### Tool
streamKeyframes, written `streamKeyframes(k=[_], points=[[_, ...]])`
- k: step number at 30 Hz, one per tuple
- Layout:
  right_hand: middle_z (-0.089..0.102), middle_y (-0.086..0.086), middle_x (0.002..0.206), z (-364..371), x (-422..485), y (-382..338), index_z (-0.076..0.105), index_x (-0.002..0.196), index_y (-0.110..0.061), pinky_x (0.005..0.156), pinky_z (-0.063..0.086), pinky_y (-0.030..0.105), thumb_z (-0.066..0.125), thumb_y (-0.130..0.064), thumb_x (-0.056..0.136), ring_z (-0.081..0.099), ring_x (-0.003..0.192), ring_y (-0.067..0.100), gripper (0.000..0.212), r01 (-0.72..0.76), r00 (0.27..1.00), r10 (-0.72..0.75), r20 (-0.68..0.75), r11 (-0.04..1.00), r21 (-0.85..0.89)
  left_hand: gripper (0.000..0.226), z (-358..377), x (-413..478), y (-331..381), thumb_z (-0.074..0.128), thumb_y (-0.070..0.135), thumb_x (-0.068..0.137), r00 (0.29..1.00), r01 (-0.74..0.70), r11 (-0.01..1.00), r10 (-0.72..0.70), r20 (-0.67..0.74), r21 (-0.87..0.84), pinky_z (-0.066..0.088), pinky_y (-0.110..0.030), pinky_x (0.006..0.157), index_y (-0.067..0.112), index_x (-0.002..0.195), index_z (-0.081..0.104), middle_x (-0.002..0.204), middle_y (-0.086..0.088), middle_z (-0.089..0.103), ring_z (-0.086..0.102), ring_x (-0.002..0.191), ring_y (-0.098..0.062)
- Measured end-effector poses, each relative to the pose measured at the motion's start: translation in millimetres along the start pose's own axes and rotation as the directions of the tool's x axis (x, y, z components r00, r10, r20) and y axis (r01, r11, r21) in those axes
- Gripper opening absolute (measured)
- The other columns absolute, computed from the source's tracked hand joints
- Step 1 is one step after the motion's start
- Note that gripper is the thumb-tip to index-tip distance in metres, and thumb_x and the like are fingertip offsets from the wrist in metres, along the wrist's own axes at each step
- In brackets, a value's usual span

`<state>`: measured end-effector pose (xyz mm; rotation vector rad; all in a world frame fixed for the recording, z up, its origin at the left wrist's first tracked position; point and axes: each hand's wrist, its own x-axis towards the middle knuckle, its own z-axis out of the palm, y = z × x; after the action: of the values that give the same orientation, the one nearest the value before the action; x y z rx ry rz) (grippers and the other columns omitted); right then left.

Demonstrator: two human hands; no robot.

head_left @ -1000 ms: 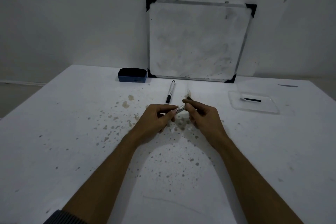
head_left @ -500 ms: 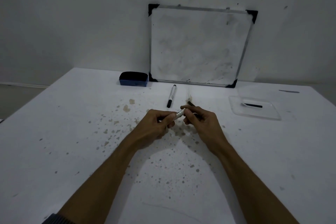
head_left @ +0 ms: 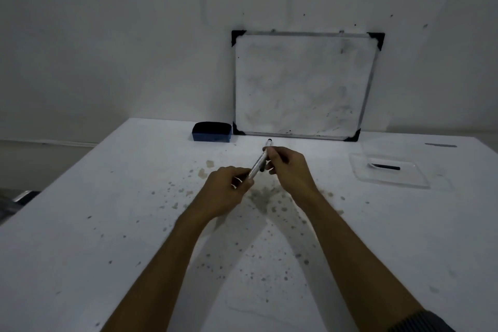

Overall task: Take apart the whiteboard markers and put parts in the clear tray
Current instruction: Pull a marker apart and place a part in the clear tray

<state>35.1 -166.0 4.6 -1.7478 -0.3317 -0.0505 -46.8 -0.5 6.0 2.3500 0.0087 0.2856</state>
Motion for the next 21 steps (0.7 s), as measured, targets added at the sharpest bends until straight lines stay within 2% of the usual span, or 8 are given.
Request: streamKeyframes(k=[4, 6, 8, 10, 14, 18, 21], points=[[0.069, 0.000, 0.108, 12.5, -6.7, 22.2, 0.066, 0.122, -0.018, 0.082, 0.055, 0.024, 0.050, -0.029, 0.105, 0.064, 0.089, 0.009, 0.026, 0.116, 0.990, -0.133, -0.040, 0.948, -0.296, 0.040, -15.7, 14.4, -16.9, 0.073, 0.029, 0.094, 0.973, 0.099, 0.995, -0.103, -0.206, -0.026, 0.059, -0.032, 0.088, 0.009, 0.129, 0.070, 0.110, -0.007, 0.077, 0.070, 0.088, -0.016], [0.064, -0.002, 0.104, 12.8, -10.7, 31.2, 0.065, 0.121, -0.019, 0.072, 0.049, 0.014, 0.058, -0.029, 0.101, 0.060, 0.082, 0.003, 0.024, 0.118, 0.990, -0.136, -0.026, 0.930, -0.349, 0.037, -16.5, 35.3, -27.6, 0.074, 0.027, 0.094, 0.955, 0.141, 0.990, -0.135, -0.265, 0.006, 0.057, -0.030, 0.089, 0.007, 0.125, 0.072, 0.106, -0.010, 0.078, 0.071, 0.089, -0.018], [0.064, -0.004, 0.098, 12.8, -9.3, 31.0, 0.064, 0.119, -0.022, 0.063, 0.047, 0.010, 0.064, -0.037, 0.097, 0.061, 0.077, 0.003, 0.027, 0.083, 0.994, -0.099, -0.038, 0.952, -0.295, 0.029, -9.0, 58.5, -35.3, 0.073, 0.024, 0.094, 0.943, 0.178, 0.982, -0.151, -0.298, 0.067, 0.055, -0.027, 0.083, 0.005, 0.115, 0.077, 0.102, -0.011, 0.079, 0.071, 0.088, -0.020], [0.065, -0.004, 0.096, 12.5, -7.9, 27.0, 0.064, 0.116, -0.023, 0.062, 0.047, 0.011, 0.065, -0.045, 0.094, 0.062, 0.077, 0.006, 0.031, 0.071, 0.995, -0.085, -0.053, 0.970, -0.234, 0.025, 5.1, 79.2, -41.6, 0.070, 0.024, 0.095, 0.937, 0.212, 0.967, -0.159, -0.312, 0.141, 0.057, -0.033, 0.081, 0.003, 0.107, 0.078, 0.100, -0.014, 0.077, 0.072, 0.091, -0.027], [0.067, -0.004, 0.095, 11.8, -6.7, 26.3, 0.065, 0.114, -0.022, 0.065, 0.047, 0.012, 0.062, -0.051, 0.094, 0.064, 0.081, 0.007, 0.036, 0.057, 0.996, -0.070, -0.054, 0.976, -0.209, 0.025, 32.2, 103.1, -50.7, 0.064, 0.026, 0.098, 0.915, 0.281, 0.918, -0.168, -0.367, 0.279, 0.054, -0.036, 0.084, 0.005, 0.111, 0.069, 0.110, -0.015, 0.066, 0.065, 0.102, -0.029], [0.067, -0.006, 0.092, 11.7, -3.4, 26.6, 0.065, 0.112, -0.023, 0.064, 0.046, 0.010, 0.061, -0.052, 0.094, 0.064, 0.081, 0.007, 0.034, 0.036, 0.997, -0.049, -0.059, 0.977, -0.209, 0.023, 44.8, 108.3, -60.1, 0.061, 0.023, 0.098, 0.891, 0.282, 0.923, -0.151, -0.429, 0.262, 0.054, -0.039, 0.081, 0.003, 0.109, 0.064, 0.108, -0.017, 0.064, 0.062, 0.102, -0.031], [0.068, -0.011, 0.093, 9.9, -3.6, 24.5, 0.065, 0.110, -0.024, 0.066, 0.045, 0.008, 0.058, -0.048, 0.097, 0.064, 0.084, 0.004, 0.028, 0.043, 0.997, -0.055, -0.061, 0.982, -0.182, 0.034, 45.0, 106.0, -58.7, 0.062, 0.026, 0.098, 0.886, 0.284, 0.930, -0.162, -0.434, 0.232, 0.052, -0.040, 0.083, -0.001, 0.118, 0.061, 0.116, -0.019, 0.060, 0.058, 0.110, -0.033]])
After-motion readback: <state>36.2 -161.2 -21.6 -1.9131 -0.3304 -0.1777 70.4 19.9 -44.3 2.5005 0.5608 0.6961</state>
